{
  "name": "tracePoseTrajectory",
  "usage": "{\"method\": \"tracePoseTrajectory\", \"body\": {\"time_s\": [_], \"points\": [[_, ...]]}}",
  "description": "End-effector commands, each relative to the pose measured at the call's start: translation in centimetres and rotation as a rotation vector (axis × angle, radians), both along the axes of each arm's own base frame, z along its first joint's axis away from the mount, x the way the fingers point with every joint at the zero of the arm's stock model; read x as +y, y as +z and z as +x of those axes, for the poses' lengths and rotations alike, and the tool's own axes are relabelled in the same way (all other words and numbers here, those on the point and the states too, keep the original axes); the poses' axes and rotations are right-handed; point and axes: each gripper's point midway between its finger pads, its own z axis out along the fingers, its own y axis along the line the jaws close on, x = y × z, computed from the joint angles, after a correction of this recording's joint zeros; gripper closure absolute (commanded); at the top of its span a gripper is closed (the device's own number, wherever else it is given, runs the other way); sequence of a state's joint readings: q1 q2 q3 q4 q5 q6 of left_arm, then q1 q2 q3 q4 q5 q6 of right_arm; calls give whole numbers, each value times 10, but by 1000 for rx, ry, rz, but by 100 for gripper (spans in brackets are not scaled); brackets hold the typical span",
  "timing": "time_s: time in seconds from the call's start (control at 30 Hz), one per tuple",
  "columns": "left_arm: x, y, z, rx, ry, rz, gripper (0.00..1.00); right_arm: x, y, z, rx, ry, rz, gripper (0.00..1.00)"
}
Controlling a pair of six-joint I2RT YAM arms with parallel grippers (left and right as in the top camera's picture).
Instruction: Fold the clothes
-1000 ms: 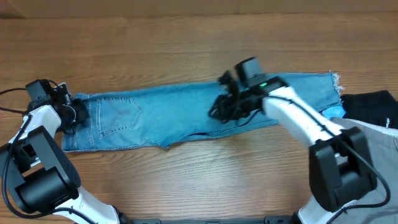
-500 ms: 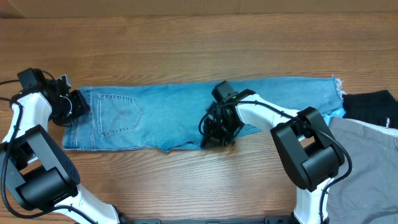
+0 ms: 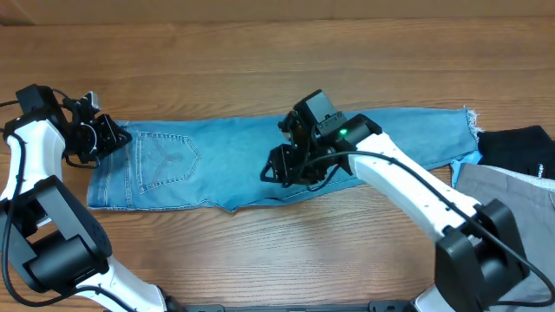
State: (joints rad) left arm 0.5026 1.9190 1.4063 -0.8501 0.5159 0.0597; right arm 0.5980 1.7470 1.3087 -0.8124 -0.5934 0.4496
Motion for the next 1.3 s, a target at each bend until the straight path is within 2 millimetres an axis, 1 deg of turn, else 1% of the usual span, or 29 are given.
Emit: {"method": "tracePoseTrajectory", "body": {"time_s": [0.0, 0.03, 0.07, 0.13, 0.17, 0.27, 0.3, 0.37, 0.43, 0.6, 0.67, 0.73, 0.77, 0.83, 0.9, 0.93, 0.97, 1.0, 1.03, 1.07, 1.13, 1.17, 1.2, 1.23, 1.27], "points": [[-11, 8, 8, -37, -45, -35, 77, 20, -17, -16, 83, -12, -23, 47], [-12, 8, 8, -35, -46, -36, 77, 25, -20, -22, 121, -27, -34, 50], [-13, 8, 7, -34, -47, -44, 77, 33, -24, -34, 182, -49, -50, 52], [-17, 8, 6, -27, -53, -49, 77, 41, -31, -45, 207, -91, -101, 50], [-19, 8, 6, -24, -58, -51, 77, 46, -32, -49, 211, -124, -121, 48], [-28, 7, 8, -20, -81, -52, 76, 74, -24, -49, 149, -113, -51, 47], [-31, 7, 8, -19, -88, -53, 76, 74, -26, -46, 146, -154, -65, 47], [-36, 7, 8, -14, -100, -55, 76, 68, -33, -37, 144, -261, -117, 47], [-41, 7, 6, -4, -109, -61, 77, 66, -41, -32, 174, -336, -125, 47], [-48, 6, 1, 19, -125, -71, 78, 71, -60, -28, 230, -402, -124, 44], [-50, 8, -1, 17, -143, -74, 81, 75, -69, -29, 258, -413, -129, 43], [-56, 21, -4, -13, -183, -71, 82, 78, -84, -36, 329, -413, -141, 42], [-57, 26, -4, -23, -187, -65, 82, 79, -86, -37, 338, -408, -143, 42], [-61, 46, -7, -63, -215, -23, 80, 78, -96, -40, 357, -406, -161, 43], [-66, 68, -16, -80, -230, 39, 79, 78, -100, -40, 361, -407, -168, 44], [-70, 77, -22, -82, -237, 67, 79, 79, -100, -39, 360, -406, -165, 48], [-74, 83, -26, -80, -240, 82, 79, 79, -100, -39, 358, -405, -161, 50], [-82, 92, -31, -83, -254, 102, 79, 80, -100, -39, 356, -404, -159, 60], [-94, 101, -39, -85, -285, 123, 78, 81, -99, -39, 350, -394, -152, 83], [-99, 104, -42, -83, -296, 133, 78, 81, -98, -39, 354, -389, -149, 90], [-113, 109, -52, -59, -330, 175, 78, 85, -95, -44, 381, -365, -129, 96], [-122, 107, -58, -23, -346, 222, 78, 96, -87, -49, 381, -295, -71, 96], [-126, 106, -60, -8, -351, 234, 78, 100, -83, -51, 383, -268, -48, 96], [-135, 103, -66, 18, -379, 246, 79, 110, -72, -57, 396, -204, 14, 96], [-140, 102, -68, 25, -394, 241, 79, 111, -69, -58, 391, -189, 26, 96]]}}
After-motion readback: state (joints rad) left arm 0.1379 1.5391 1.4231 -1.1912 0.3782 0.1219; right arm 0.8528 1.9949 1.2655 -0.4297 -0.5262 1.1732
